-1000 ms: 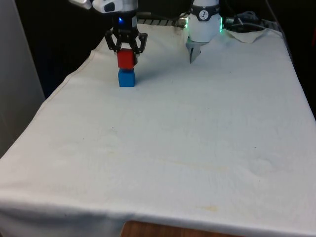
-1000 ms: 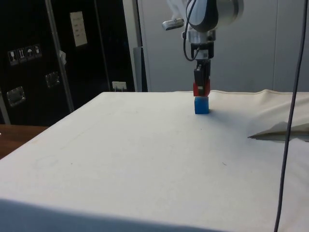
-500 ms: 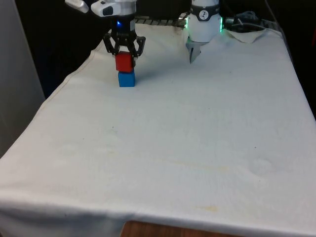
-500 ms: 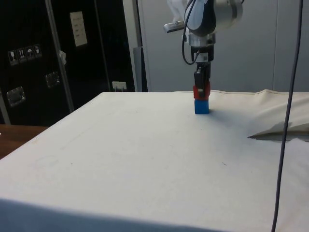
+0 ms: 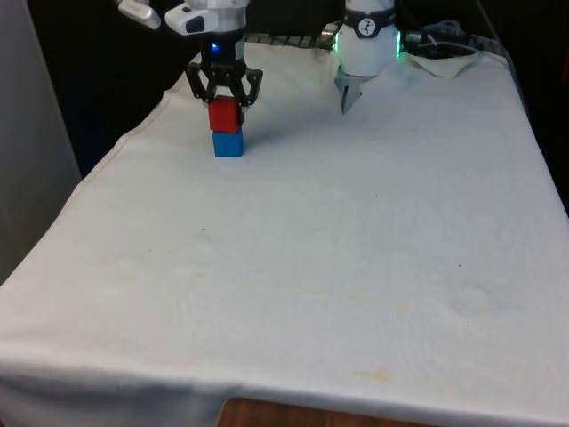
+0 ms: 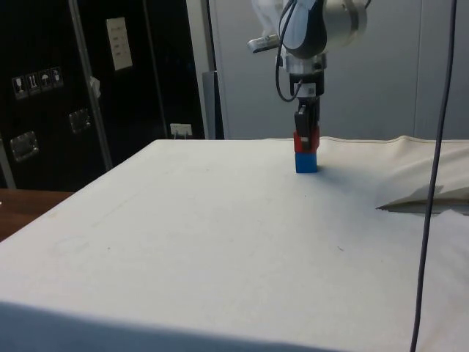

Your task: Stack the two cubes.

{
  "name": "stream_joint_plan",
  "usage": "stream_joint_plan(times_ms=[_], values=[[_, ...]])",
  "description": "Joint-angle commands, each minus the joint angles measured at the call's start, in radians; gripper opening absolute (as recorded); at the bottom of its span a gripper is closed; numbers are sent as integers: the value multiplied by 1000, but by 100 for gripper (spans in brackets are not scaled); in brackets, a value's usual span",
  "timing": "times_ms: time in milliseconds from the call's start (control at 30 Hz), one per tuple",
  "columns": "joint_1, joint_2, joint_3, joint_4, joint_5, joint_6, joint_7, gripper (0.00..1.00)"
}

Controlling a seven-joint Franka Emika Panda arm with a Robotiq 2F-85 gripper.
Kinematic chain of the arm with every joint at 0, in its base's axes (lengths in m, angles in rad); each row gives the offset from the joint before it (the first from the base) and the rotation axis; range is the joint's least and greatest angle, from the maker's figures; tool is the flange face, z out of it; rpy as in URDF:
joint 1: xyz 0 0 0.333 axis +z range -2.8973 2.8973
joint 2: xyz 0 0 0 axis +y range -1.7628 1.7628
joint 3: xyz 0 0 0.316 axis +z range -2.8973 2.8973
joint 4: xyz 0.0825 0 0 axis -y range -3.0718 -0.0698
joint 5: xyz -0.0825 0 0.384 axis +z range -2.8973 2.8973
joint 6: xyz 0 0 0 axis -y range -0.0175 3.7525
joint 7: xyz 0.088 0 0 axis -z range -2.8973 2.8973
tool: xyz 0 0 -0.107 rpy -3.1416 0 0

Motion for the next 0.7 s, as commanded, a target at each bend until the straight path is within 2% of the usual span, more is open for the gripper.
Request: stream_joint_plan(times_ms=[0,33,267,300,333,367,400,467,500,633,667], values=[[0,1,0,1,0,0,0,0],[-6,-2,12,3,23,0,-13,0],[-9,6,14,13,31,-7,-19,0],[-9,7,14,13,32,-8,-19,0],[0,14,1,12,8,-2,0,1],[-9,8,14,13,32,-8,-19,1],[-10,9,14,13,32,-8,-20,7],[-10,10,14,14,34,-9,-21,25],[-10,12,14,15,37,-9,-23,49],[-9,15,13,17,41,-10,-27,88],[0,23,1,18,20,-4,-8,97]])
